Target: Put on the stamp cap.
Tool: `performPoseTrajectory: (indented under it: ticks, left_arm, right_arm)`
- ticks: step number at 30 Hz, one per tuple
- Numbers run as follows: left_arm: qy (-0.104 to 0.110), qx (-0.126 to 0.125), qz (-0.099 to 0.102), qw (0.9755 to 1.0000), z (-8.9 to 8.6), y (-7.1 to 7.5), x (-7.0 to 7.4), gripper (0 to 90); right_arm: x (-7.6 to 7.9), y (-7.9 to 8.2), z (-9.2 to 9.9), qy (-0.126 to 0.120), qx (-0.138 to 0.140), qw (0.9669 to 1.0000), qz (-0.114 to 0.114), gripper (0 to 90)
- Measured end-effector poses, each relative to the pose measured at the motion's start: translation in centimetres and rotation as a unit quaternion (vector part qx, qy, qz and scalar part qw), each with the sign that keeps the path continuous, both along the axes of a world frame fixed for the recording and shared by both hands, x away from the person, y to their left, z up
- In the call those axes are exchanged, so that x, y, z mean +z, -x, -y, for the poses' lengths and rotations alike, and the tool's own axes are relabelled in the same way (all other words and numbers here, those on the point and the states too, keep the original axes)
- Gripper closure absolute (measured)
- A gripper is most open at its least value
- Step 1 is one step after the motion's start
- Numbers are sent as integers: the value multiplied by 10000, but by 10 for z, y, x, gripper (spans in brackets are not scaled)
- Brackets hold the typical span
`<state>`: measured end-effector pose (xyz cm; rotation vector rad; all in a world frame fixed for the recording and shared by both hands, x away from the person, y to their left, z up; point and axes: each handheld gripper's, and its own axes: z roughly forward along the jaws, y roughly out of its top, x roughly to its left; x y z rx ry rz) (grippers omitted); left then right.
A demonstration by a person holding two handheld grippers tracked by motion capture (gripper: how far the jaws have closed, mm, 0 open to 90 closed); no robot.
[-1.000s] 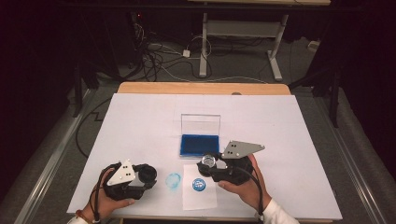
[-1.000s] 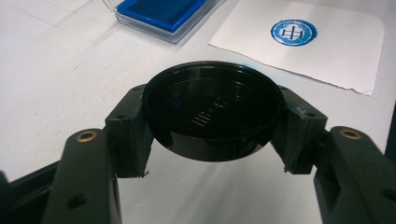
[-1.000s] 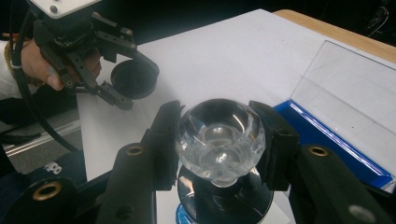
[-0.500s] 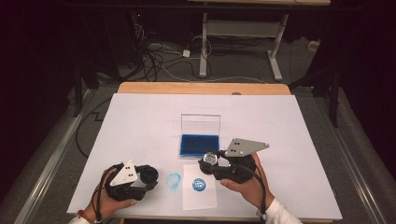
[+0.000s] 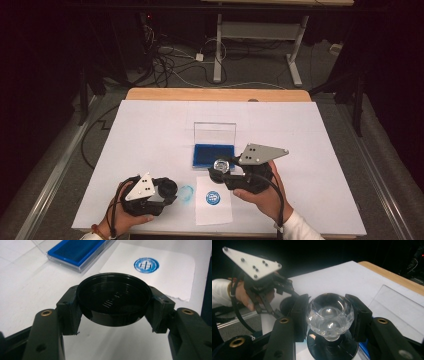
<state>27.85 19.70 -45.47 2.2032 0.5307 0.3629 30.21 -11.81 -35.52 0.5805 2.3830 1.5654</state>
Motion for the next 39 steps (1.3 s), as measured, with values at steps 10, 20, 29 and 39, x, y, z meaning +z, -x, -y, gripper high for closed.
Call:
performPoseTrajectory:
  ticks: [10,20,29,39]
  left_arm:
    - [153,-270,28,9995,28,-8,5,365]
    - [346,-440,76,9984,43,-6,10,366]
    - [535,-543,86,9971,51,-5,16,365]
    - [679,-611,163,9957,60,-1,22,365]
  right_arm:
    - [14,3,-17,-188,159,9996,114,569]
    - [16,6,-32,-258,335,9990,116,569]
    - [11,7,-34,-235,395,9989,29,569]
    - [8,8,-36,-198,462,9987,-11,569]
